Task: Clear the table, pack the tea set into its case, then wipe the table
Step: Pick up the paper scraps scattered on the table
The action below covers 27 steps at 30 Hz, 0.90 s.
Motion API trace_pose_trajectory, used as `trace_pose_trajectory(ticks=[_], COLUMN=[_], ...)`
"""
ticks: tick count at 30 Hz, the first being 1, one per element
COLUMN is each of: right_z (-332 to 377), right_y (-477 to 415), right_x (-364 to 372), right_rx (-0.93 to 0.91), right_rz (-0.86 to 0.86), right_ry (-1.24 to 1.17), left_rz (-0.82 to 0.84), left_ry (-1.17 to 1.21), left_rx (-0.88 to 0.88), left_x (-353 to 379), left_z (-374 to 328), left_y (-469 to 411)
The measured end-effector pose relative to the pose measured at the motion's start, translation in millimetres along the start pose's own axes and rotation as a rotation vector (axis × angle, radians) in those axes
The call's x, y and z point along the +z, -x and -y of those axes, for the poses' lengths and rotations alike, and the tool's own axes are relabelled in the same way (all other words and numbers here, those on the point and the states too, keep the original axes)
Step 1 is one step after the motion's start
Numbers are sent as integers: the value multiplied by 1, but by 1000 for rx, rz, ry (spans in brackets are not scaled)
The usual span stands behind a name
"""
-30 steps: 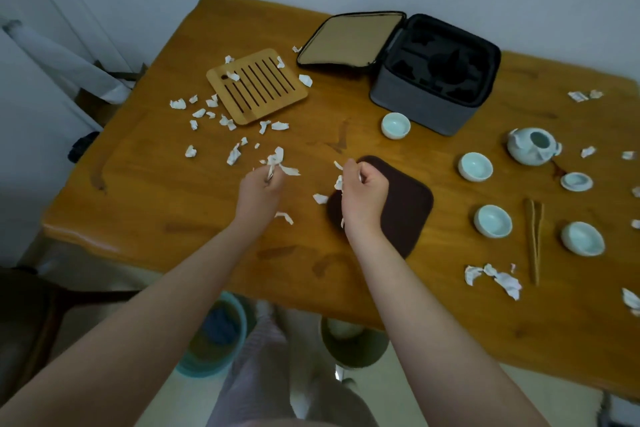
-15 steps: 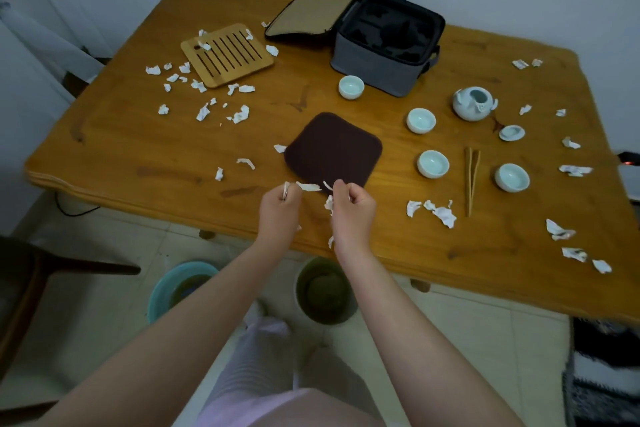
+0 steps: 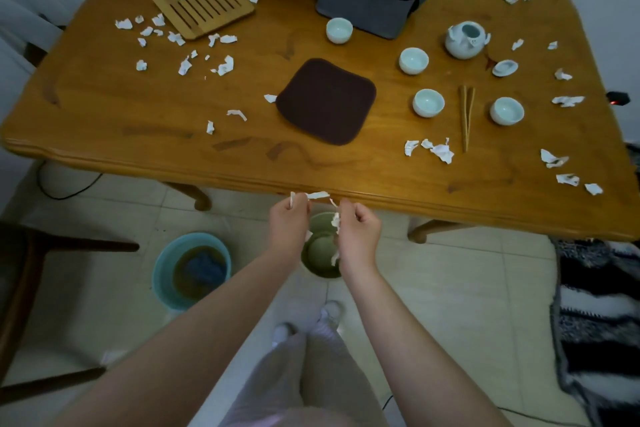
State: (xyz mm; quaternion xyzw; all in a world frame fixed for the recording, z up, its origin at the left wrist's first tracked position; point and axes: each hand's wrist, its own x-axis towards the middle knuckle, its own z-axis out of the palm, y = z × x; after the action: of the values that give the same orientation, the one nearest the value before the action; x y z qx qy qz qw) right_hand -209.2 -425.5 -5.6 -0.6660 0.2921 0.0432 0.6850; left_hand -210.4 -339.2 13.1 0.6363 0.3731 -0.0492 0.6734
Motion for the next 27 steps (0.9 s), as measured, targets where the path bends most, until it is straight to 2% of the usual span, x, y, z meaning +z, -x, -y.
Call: trace_pose_trajectory(ticks=[3,8,15,22,27], right_z=[-27,-64,-97,-141,-187], right_y=[1,-10,-56,-121,-155], right_x=[-6,-21,-40,-39,-40], right_rx=[54,191,521,726,808], right_rz=[-80,-115,-257,-231,-133], right_ry=[4,-149,-254,-436,-412], left_rz=[-19,6,-77,-141,-112], left_ry=[52,249,421,431,444], left_rx=[-139,-387,-598,-679,-731], left_x=[-1,6,32,69,91], left_z=[25,60,123,183,218], left_y=[-1,-5,-44,-106,-142])
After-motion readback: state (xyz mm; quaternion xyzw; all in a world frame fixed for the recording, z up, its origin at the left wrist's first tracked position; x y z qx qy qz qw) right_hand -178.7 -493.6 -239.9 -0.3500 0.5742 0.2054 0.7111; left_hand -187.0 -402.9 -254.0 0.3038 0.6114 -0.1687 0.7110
